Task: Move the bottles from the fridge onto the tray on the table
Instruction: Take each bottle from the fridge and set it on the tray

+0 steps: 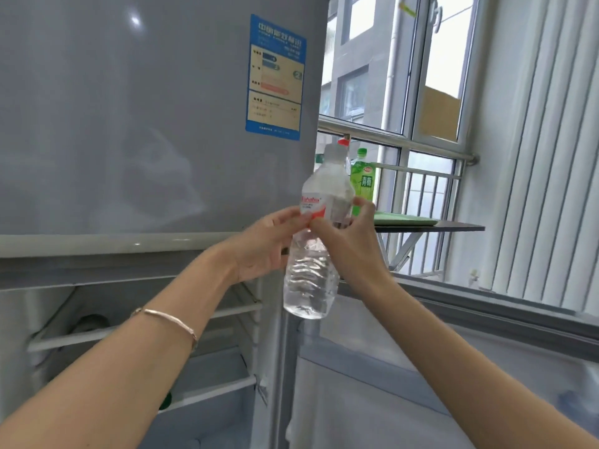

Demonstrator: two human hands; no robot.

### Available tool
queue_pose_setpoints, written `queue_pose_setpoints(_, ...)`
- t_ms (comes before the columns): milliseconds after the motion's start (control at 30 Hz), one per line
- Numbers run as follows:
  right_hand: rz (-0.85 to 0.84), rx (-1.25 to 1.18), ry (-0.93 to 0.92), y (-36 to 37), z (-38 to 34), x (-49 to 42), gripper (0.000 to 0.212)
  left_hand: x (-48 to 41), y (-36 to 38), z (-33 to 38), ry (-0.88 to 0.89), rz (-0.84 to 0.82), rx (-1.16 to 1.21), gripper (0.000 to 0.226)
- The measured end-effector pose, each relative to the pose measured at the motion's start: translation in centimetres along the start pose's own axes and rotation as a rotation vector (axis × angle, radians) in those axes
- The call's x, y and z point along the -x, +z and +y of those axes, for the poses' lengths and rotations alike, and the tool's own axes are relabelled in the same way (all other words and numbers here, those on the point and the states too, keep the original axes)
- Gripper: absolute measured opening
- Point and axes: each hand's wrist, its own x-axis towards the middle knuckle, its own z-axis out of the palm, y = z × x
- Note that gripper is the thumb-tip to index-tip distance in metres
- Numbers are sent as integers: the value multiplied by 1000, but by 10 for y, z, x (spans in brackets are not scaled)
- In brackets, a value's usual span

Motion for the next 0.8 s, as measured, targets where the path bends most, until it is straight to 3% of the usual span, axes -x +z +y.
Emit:
queue_pose_setpoints(133, 167, 127, -77, -41, -23, -38, 80, -52, 32, 32, 53, 13, -233, 69)
queue_pose_setpoints(300, 267, 296, -86, -93, -38, -98, 69, -106, 66, 45, 99, 171, -200, 49)
queue_pose_setpoints(400, 298, 368, -66, -117, -33, -132, 70, -134, 83, 45, 94, 155, -314, 64)
queue_pose_setpoints(533, 289, 352, 17, -144, -8, -180, 70, -183, 104, 35, 100, 203, -422, 77)
queue_pose_setpoints(800, 335, 363, 33, -155, 67, -263, 70, -269, 89, -1, 62, 352, -387, 66)
